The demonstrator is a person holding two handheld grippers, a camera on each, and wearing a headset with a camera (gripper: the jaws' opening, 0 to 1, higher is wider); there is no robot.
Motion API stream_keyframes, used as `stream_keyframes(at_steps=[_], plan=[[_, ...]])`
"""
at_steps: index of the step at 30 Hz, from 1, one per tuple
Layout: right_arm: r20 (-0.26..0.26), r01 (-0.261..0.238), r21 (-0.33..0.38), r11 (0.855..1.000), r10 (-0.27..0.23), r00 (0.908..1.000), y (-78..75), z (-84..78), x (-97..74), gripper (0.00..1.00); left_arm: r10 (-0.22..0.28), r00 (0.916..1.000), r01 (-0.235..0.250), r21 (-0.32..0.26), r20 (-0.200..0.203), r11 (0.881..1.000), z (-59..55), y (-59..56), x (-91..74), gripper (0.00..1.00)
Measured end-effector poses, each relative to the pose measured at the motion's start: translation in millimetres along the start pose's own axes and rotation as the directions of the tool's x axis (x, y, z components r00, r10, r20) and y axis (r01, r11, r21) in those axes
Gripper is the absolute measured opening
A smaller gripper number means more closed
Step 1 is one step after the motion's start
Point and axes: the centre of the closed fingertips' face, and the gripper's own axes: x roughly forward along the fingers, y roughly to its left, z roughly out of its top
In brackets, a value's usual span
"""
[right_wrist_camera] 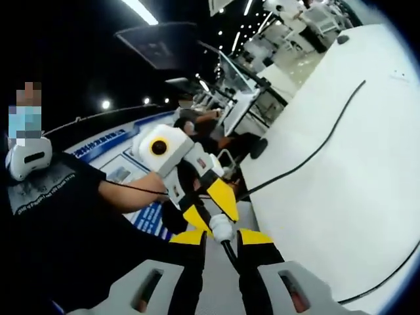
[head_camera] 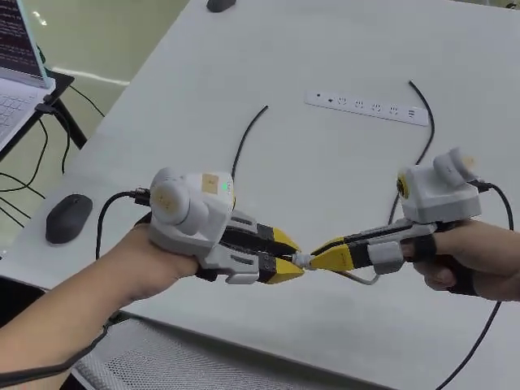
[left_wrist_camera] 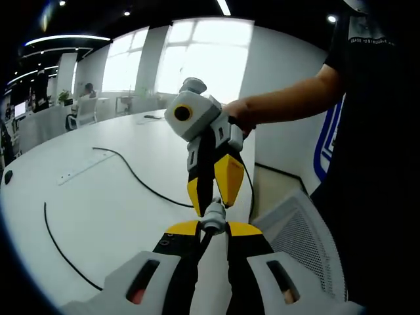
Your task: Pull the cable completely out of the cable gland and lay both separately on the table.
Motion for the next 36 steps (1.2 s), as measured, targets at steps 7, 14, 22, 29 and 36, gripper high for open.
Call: stream_keyframes(at_steps=[7, 14, 22, 29, 36], plan=[[-0.028, 0.005, -0.053, 0.999, -0.007, 0.9996, -2.2, -5.5, 1.4, 0.09, 0.005, 1.0000, -0.005, -0.012, -0.003, 1.000, -2.5, 2.3, -0.2, 0.15], [-0.023, 0.075, -0.309, 0.948, -0.086, 0.9960, -4.8, -2.5, 3.3, 0.08, 0.015, 0.9999, -0.015, -0.054, 0.000, 0.998, -5.1, 6.2, -2.7, 0.15], [0.005, 0.169, -0.649, 0.742, -0.218, 0.9758, -3.9, 0.1, 7.3, 0.07, 0.006, 0.9999, -0.005, -0.098, 0.009, 0.995, -5.0, 6.3, -6.7, 0.15], [0.022, 0.206, -0.832, 0.515, -0.341, 0.9397, -12.8, -1.3, 8.2, 0.07, -0.002, 0.9999, 0.004, -0.146, 0.017, 0.989, -5.1, 5.0, -4.8, 0.15], [0.046, 0.227, -0.859, 0.458, -0.372, 0.9272, -15.4, -2.3, 8.0, 0.07, -0.013, 0.9999, 0.015, -0.168, 0.011, 0.986, -5.5, 4.3, -2.4, 0.15]])
